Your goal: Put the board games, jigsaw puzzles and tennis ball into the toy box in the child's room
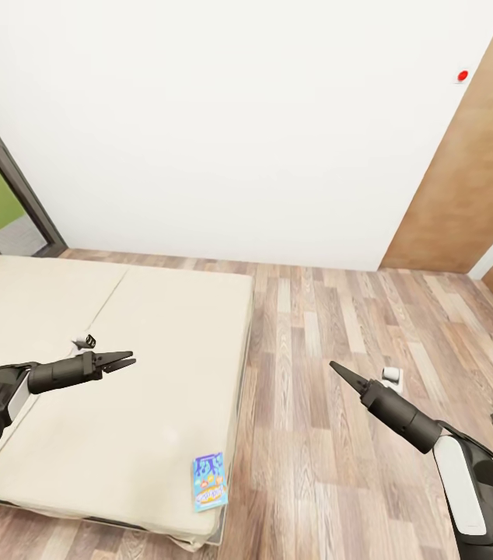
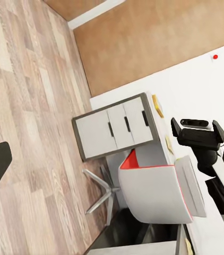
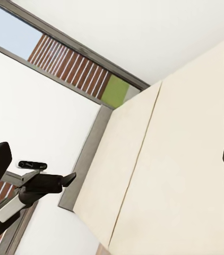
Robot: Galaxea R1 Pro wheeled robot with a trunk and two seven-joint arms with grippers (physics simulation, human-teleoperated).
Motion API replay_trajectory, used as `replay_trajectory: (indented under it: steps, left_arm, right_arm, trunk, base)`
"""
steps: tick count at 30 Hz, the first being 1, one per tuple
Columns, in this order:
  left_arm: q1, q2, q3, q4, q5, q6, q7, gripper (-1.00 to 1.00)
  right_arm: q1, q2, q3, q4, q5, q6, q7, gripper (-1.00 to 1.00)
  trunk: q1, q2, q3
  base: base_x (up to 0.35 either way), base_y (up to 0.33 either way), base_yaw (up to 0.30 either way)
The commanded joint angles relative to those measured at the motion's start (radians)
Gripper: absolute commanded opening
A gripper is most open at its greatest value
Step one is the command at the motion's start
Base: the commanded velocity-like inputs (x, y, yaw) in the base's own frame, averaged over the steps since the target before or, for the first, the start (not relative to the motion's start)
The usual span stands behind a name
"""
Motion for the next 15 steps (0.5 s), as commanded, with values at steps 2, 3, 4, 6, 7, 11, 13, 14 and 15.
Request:
replay_trajectory:
  steps: [2, 3, 4, 6, 7, 11, 13, 14, 15]
  left_arm:
    - [-0.001, 0.0, 0.0, 0.0, -0.001, 0.011, -0.004, 1.0]
    - [-0.001, 0.0, 0.0, 0.0, -0.001, 0.011, -0.004, 1.0]
    - [-0.001, 0.0, 0.0, 0.0, -0.001, 0.011, -0.004, 1.0]
    - [-0.001, 0.0, 0.0, 0.0, -0.001, 0.011, -0.004, 1.0]
    - [-0.001, 0.0, 0.0, 0.0, -0.001, 0.011, -0.004, 1.0]
    - [-0.001, 0.0, 0.0, 0.0, -0.001, 0.011, -0.004, 1.0]
    - [-0.001, 0.0, 0.0, 0.0, -0.001, 0.01, -0.004, 1.0]
    - [-0.001, 0.0, 0.0, 0.0, -0.001, 0.01, -0.004, 1.0]
    - [-0.001, 0.0, 0.0, 0.0, -0.001, 0.01, -0.004, 1.0]
  right_arm:
    - [-0.001, 0.0, -0.001, 0.0, -0.003, 0.006, 0.001, 1.0]
    - [-0.001, 0.0, -0.001, 0.0, -0.003, 0.006, 0.001, 1.0]
    - [-0.001, 0.0, -0.001, 0.0, -0.003, 0.006, 0.001, 1.0]
    - [-0.001, 0.0, -0.001, 0.0, -0.003, 0.006, 0.001, 1.0]
    - [-0.001, 0.0, -0.001, 0.0, -0.003, 0.006, 0.001, 1.0]
    - [-0.001, 0.0, -0.001, 0.0, -0.003, 0.006, 0.001, 1.0]
    - [-0.001, 0.0, -0.001, 0.0, -0.003, 0.006, 0.001, 1.0]
    - [-0.001, 0.0, -0.001, 0.0, -0.003, 0.006, 0.001, 1.0]
    - [-0.001, 0.0, -0.001, 0.0, -0.003, 0.006, 0.001, 1.0]
  trunk:
    - [0.001, -0.002, 0.002]
    - [0.001, -0.002, 0.003]
    - [0.001, -0.002, 0.005]
    - [0.001, -0.002, 0.008]
    - [0.001, -0.002, 0.01]
    - [0.001, -0.002, 0.017]
    - [0.001, -0.002, 0.02]
    - [0.001, -0.002, 0.021]
    - [0.001, -0.002, 0.023]
  base:
    - [0.0, 0.0, 0.0]
    - [0.0, 0.0, 0.0]
    - [0.0, 0.0, 0.0]
    - [0.0, 0.0, 0.0]
    - [0.0, 0.0, 0.0]
    - [0.0, 0.0, 0.0]
    - [0.0, 0.0, 0.0]
    - [0.0, 0.0, 0.0]
    - [0.0, 0.0, 0.0]
